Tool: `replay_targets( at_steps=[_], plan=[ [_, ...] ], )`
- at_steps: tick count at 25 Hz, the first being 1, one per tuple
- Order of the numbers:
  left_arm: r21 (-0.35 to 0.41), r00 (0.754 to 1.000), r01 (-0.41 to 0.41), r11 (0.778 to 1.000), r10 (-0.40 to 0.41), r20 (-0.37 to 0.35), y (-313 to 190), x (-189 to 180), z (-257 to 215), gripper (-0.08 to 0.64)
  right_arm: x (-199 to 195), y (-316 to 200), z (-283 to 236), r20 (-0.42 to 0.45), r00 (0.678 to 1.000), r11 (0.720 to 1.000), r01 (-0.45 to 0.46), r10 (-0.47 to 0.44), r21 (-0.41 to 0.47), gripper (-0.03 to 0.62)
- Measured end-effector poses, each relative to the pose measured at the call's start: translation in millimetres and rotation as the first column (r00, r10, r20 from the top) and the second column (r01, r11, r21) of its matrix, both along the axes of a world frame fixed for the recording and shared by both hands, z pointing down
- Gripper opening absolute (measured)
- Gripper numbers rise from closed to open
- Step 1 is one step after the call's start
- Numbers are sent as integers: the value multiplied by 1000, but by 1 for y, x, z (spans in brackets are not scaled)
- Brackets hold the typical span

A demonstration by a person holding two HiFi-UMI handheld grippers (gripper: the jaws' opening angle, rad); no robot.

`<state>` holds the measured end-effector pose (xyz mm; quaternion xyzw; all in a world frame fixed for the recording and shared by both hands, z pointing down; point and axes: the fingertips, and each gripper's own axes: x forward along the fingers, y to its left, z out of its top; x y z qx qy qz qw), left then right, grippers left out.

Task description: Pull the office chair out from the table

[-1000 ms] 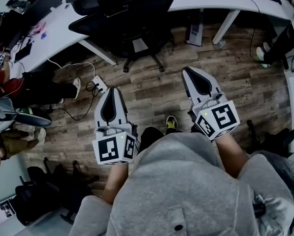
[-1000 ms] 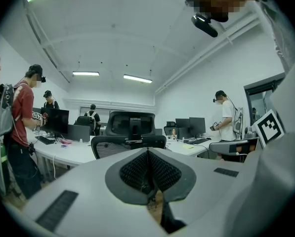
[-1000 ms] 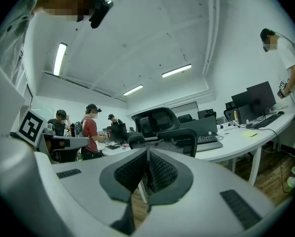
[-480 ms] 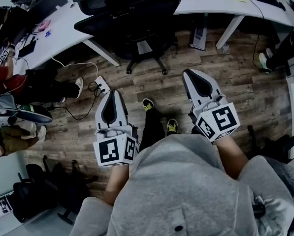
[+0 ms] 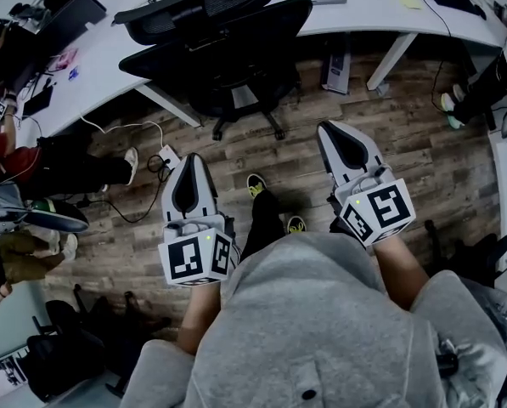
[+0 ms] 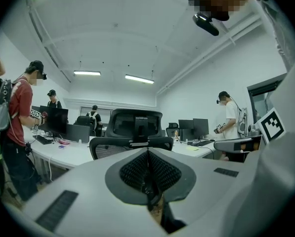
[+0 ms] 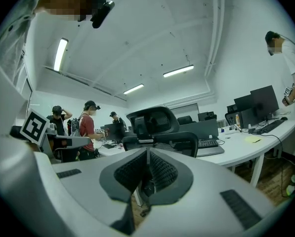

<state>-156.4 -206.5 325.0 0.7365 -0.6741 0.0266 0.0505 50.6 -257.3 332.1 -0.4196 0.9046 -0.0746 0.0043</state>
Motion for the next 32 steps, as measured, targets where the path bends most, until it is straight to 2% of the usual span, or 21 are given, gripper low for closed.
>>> replay_targets(
  at_steps=[6, 15, 32],
  plan=[
    [-11, 1000, -6, 1000, 6, -10, -44, -21, 2, 12, -14, -49, -11, -75, 997, 999, -1, 4, 41, 37],
    [-7, 1000, -12, 1000, 12, -21, -105, -55, -4, 12, -29, -119, -41, -102, 994, 995, -42, 51, 89, 37],
    [0, 998, -39, 999, 39, -50, -175, -125, -8, 12, -87, -178, -51, -197, 975, 990, -76, 99, 120, 37]
  ],
)
